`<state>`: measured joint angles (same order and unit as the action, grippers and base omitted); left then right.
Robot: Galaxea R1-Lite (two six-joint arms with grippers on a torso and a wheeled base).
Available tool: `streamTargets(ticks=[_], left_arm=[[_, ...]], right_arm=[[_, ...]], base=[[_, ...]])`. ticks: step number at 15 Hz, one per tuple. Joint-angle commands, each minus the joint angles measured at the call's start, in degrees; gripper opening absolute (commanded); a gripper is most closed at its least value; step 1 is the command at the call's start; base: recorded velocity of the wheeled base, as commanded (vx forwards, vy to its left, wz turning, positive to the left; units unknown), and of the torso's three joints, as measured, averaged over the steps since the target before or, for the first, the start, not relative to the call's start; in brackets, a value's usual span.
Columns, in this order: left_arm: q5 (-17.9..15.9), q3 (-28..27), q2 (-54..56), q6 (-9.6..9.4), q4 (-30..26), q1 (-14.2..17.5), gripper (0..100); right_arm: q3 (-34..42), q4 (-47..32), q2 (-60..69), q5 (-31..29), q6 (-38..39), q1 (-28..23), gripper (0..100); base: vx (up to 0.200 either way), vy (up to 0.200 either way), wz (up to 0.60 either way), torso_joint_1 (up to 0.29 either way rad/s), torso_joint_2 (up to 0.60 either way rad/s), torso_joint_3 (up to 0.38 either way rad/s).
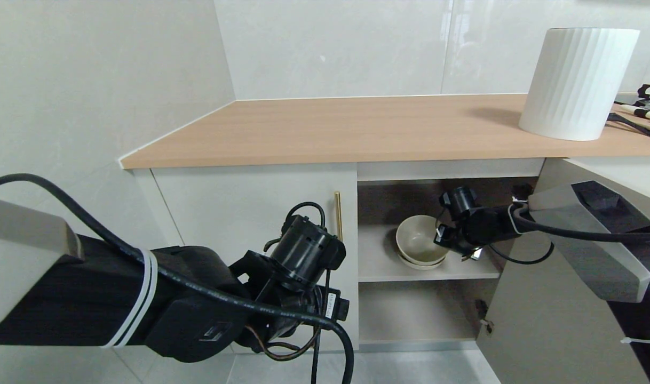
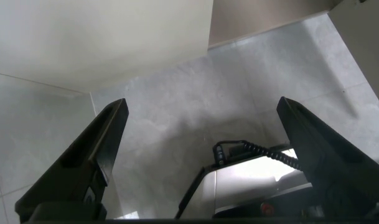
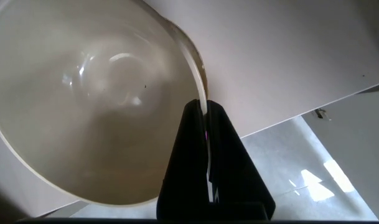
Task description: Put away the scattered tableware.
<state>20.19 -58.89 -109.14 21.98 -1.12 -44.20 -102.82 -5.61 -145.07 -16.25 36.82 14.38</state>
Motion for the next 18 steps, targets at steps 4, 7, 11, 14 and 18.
streamTargets(ticks=[4,7,11,14,18], left_arm=[[0.03,0.01,-0.02,0.08,-0.02,0.08,100],[0.03,0.01,-0.02,0.08,-0.02,0.08,100],[0.03,-0.43,-0.02,1.14,-0.02,0.08,100],[0.03,-0.96,0.69,2.45,-0.02,0.61,100],[0.03,1.5,7.19,3.6,-0.02,1.84,100]], right_arm=[[-0.02,-0.02,-0.04,-0.1,0.01,0.03,100],[0.07,-0.11,-0.13,-0.01,0.01,0.12,100],[0.42,-0.19,0.58,-0.01,0.27,0.2,100],[4.99,-1.86,5.76,0.96,0.54,0.47,100],[22.83,-2.3,22.99,9.66,-5.88,4.78,100]], base=[[0.0,0.0,0.0,0.0,0.0,0.0],[0.0,0.0,0.0,0.0,0.0,0.0],[0.0,0.0,0.0,0.0,0.0,0.0],[0.0,0.0,0.0,0.0,0.0,0.0],[0.0,0.0,0.0,0.0,0.0,0.0]])
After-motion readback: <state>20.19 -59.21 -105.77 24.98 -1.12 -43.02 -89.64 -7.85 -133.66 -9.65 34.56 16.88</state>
